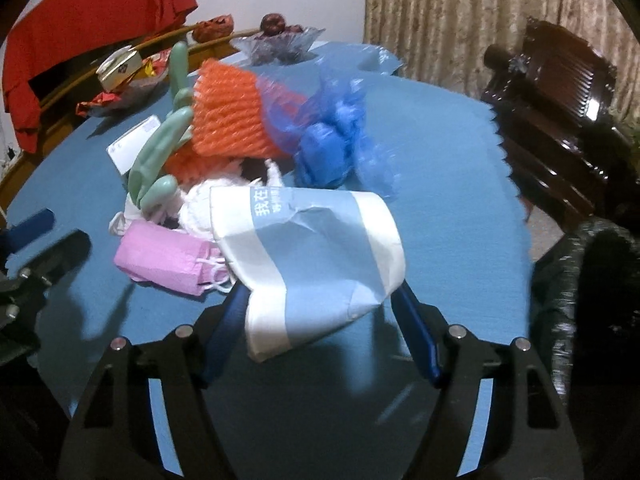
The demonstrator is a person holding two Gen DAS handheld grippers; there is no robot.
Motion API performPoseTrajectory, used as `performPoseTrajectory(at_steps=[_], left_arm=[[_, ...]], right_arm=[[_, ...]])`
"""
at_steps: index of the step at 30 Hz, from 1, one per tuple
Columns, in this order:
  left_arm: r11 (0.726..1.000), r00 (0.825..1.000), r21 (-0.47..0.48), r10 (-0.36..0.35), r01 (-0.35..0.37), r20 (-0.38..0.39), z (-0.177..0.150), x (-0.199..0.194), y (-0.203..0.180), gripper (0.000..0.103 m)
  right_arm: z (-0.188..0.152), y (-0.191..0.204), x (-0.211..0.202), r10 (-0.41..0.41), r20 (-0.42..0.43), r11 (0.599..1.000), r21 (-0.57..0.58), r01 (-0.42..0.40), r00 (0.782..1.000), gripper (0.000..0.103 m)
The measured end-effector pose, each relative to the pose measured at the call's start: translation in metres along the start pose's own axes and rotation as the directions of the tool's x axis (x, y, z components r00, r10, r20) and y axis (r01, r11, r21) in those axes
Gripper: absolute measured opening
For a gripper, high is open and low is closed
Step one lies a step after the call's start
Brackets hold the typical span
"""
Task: Collect trash
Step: 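Grasp the pink mask with the left tool while the right tool holds the paper bag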
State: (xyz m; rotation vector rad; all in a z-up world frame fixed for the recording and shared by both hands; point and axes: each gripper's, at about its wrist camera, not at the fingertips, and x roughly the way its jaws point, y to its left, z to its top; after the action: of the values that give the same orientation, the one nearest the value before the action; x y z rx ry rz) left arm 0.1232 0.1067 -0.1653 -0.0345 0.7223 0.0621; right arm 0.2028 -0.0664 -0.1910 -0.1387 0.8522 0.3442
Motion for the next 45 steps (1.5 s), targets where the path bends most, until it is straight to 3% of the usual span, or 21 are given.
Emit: performPoseTrajectory(at_steps=[3, 8, 15, 18, 32, 38, 45], left_arm=[[0.999, 0.999, 0.009, -0.041, 0.041, -0.021, -0.003, 0.009, -0.014, 0.071], [0.999, 0.997, 0.014, -0.042, 0.043, -0.069, -0.006, 0.030, -0.025, 0.057], [0.999, 0.995, 0.009, -0.038, 0.039, -0.093, -0.010, 0.042, -0.026, 0.014], [0.999, 0.996, 0.003, -0.051, 0.051, -0.069, -0.007, 0.033, -0.024, 0.005], [0.996, 0.996, 0.044, -0.077, 0.075, 0.046, 0.019, -0.036, -0.040, 0.003], [0.986, 0.985, 0.092, -0.146, 0.137, 0.088, 0.033, -0.060, -0.069, 0.003], [0.964, 0.968, 0.158, -0.230, 0.212, 0.103, 0.042, -0.071, -0.116, 0.003]], right_arm=[[-0.002, -0.014, -0.005, -0.025, 0.003, 1.000, 0.017, 0.025, 1.000, 0.070], [-0.007, -0.028, -0.009, -0.042, 0.002, 0.998, 0.041, 0.042, 0.999, 0.070], [-0.012, -0.028, -0.008, -0.039, -0.004, 0.999, 0.033, 0.039, 0.999, 0.071], [-0.011, -0.025, -0.011, -0.035, 0.002, 0.999, 0.028, 0.034, 0.999, 0.071], [-0.003, -0.037, -0.073, -0.048, 0.093, 0.997, 0.065, 0.042, 0.995, 0.071], [-0.005, -0.065, -0.114, -0.103, 0.147, 0.988, 0.129, 0.085, 0.984, 0.071], [-0.026, -0.115, -0.152, -0.221, 0.144, 0.960, 0.207, 0.189, 0.965, 0.071]])
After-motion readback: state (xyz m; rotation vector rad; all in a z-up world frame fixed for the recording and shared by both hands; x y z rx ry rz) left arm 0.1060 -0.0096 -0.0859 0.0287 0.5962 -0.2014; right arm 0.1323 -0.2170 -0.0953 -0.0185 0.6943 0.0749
